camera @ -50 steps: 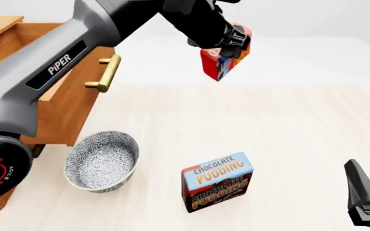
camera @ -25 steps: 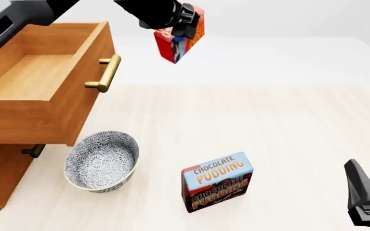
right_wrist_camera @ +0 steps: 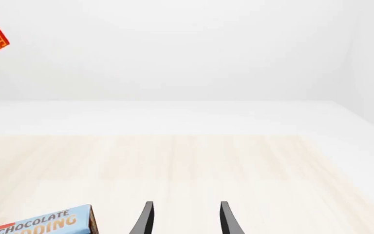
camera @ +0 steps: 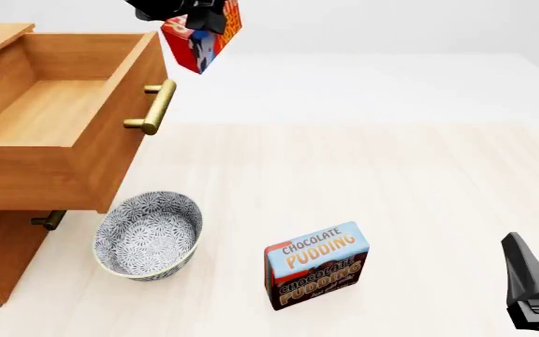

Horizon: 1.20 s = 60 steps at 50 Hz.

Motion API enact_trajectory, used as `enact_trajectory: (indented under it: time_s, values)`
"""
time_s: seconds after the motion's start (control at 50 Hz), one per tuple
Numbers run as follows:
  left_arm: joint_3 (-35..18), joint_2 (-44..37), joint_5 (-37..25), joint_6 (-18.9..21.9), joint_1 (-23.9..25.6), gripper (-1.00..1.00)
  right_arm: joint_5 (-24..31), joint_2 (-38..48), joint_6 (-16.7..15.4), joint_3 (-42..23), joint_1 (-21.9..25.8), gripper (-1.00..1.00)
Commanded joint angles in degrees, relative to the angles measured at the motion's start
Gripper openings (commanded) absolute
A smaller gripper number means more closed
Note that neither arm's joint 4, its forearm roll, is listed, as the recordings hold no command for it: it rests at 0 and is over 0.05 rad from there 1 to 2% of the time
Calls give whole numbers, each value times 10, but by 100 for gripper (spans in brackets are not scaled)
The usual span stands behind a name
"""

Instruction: Put the butter at the back in the top drawer of the cabinet and close it.

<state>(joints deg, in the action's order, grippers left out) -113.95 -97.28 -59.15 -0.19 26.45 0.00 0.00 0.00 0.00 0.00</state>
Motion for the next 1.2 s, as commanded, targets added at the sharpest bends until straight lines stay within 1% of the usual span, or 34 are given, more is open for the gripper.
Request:
enact_trajectory:
  time_s: [0.02,0.2,0.24,0.34,0.36,0.66,0.8,0.92,1.0,1.2]
  values:
    - [14,43,-3,14,-35,-100,0,0,0,0,0,100]
    - [22,65,-11,17,-56,-100,0,0,0,0,0,100]
    - [32,78,-12,21,-69,-100,0,0,0,0,0,100]
    - [39,89,-14,22,-81,-100,0,0,0,0,0,100]
    - [46,97,-14,25,-90,-100,0,0,0,0,0,100]
    - [72,149,-25,36,-142,-100,0,0,0,0,0,100]
    - [105,174,-25,35,-164,-100,0,0,0,0,0,100]
    - [121,188,-24,35,-175,-100,0,0,0,0,0,100]
    - [146,198,-16,33,-185,-100,0,0,0,0,0,100]
    - [186,215,-5,31,-204,-100,0,0,0,0,0,100]
